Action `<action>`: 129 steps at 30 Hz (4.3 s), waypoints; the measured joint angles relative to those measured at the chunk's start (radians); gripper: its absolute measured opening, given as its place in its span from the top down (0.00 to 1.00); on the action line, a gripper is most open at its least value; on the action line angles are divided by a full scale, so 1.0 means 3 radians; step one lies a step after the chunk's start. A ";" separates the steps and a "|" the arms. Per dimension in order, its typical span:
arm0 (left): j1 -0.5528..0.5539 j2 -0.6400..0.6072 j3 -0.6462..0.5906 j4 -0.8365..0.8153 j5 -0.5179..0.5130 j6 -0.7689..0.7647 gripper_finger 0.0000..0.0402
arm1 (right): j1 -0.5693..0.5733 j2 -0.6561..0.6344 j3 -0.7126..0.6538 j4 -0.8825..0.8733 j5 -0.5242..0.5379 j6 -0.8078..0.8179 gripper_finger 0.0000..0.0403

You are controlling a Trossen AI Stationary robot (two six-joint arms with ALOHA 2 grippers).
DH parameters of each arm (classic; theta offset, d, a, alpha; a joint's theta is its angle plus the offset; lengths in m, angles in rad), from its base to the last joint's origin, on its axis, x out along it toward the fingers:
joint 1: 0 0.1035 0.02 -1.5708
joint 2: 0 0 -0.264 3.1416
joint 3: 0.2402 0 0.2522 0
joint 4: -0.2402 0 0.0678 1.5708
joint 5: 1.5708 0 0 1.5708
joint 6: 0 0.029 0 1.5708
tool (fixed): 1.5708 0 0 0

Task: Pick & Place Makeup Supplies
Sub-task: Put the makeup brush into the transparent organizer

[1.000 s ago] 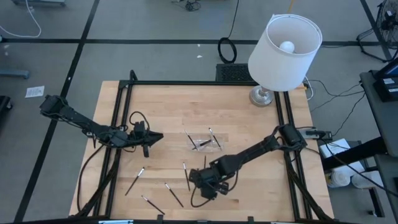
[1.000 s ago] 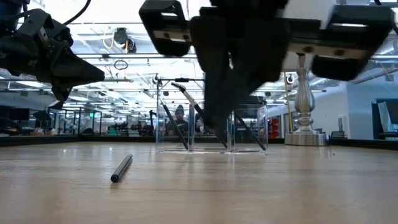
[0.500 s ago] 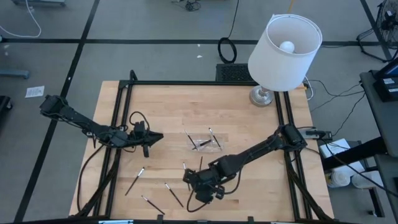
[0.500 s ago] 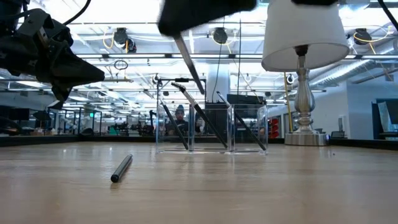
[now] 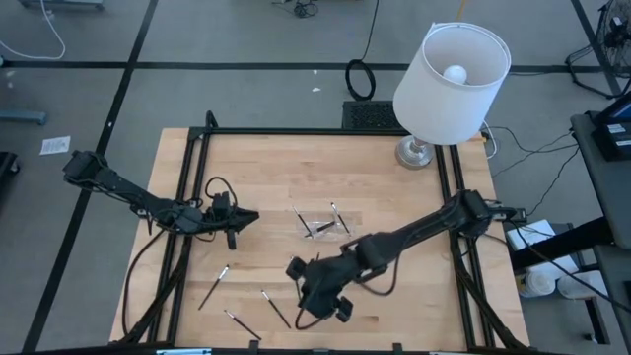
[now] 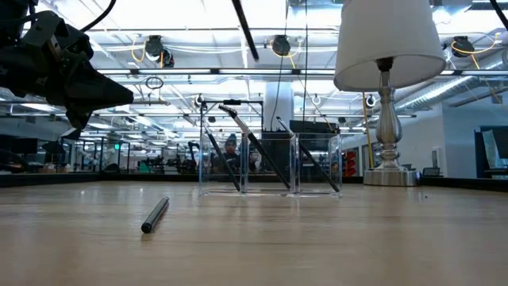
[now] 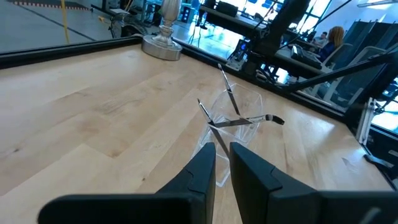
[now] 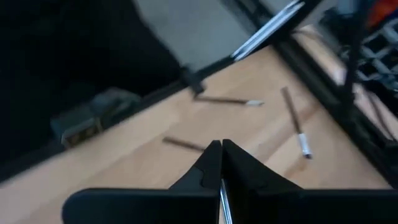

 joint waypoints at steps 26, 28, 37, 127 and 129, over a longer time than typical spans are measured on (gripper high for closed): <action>0.0000 0.0000 -0.0001 -0.0049 0.0089 -0.0020 0.87 | -0.1238 -0.1259 -0.0917 0.1761 -0.0544 0.1692 1.00; 0.0000 0.0000 -0.0001 -0.0057 0.0088 -0.0019 0.87 | -0.1360 -0.1377 -0.1358 0.2245 -0.0652 0.1896 1.00; 0.0003 -0.0001 0.0000 -0.0074 0.0074 -0.0025 0.87 | -0.1804 -0.2016 -0.3317 0.4194 -0.0803 0.2355 1.00; 0.0003 0.0001 0.0000 -0.0006 -0.0106 0.0091 0.87 | -0.1373 -0.1530 -0.4913 0.5534 0.0790 0.2170 0.90; 0.0003 -0.0001 -0.0001 0.0062 0.0004 0.0160 0.87 | -0.1368 -0.1530 -0.4913 0.5637 0.0790 0.2120 0.85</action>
